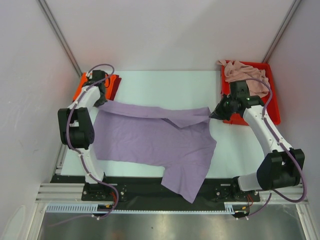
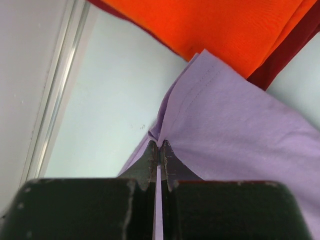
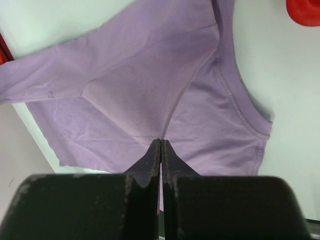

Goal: Fold and stack the t-shirts
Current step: Fold the tshirt

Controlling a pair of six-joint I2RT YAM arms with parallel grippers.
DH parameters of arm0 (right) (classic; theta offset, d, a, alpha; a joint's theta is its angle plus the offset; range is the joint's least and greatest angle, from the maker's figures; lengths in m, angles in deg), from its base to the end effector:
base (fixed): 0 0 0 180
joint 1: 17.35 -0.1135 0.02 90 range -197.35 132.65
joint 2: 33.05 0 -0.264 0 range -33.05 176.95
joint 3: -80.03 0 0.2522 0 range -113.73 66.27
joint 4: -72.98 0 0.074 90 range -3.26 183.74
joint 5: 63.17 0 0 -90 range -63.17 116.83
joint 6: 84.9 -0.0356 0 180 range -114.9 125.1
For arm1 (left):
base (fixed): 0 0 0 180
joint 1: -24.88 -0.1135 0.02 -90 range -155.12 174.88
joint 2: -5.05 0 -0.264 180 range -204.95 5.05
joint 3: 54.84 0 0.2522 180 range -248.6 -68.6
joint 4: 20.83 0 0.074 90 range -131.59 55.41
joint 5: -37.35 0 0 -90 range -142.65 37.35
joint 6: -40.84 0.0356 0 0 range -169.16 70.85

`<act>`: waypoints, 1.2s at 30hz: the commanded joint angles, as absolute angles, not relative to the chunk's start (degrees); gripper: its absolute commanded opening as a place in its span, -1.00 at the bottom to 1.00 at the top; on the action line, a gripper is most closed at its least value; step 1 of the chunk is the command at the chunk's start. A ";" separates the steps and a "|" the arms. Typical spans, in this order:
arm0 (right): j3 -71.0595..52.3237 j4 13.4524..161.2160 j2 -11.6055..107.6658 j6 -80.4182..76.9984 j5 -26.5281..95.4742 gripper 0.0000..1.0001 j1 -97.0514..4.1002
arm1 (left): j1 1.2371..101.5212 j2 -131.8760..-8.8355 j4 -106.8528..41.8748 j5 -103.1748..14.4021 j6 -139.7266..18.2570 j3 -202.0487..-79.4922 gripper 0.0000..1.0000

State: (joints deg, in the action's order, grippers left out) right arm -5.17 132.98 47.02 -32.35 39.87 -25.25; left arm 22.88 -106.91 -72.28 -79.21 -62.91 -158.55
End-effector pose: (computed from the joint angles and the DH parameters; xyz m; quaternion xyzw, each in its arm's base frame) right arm 0.2844 0.0476 0.3072 0.2084 0.9246 0.2155 0.2349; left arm 0.4209 0.0306 0.2308 -0.1882 0.9223 0.1945 0.2757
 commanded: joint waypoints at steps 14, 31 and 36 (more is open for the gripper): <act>-0.18 133.06 46.40 -30.05 40.19 -1.00 -26.14 | 22.16 -105.17 -73.00 -81.39 -65.68 -153.59 -0.99; 2.81 132.71 47.98 -27.50 40.72 -1.00 -26.58 | 22.07 -105.69 -72.03 -82.79 -65.68 -150.95 -0.96; -0.26 133.41 48.69 -27.94 42.56 -1.00 -26.58 | 21.98 -107.19 -72.65 -82.71 -65.94 -152.27 -0.76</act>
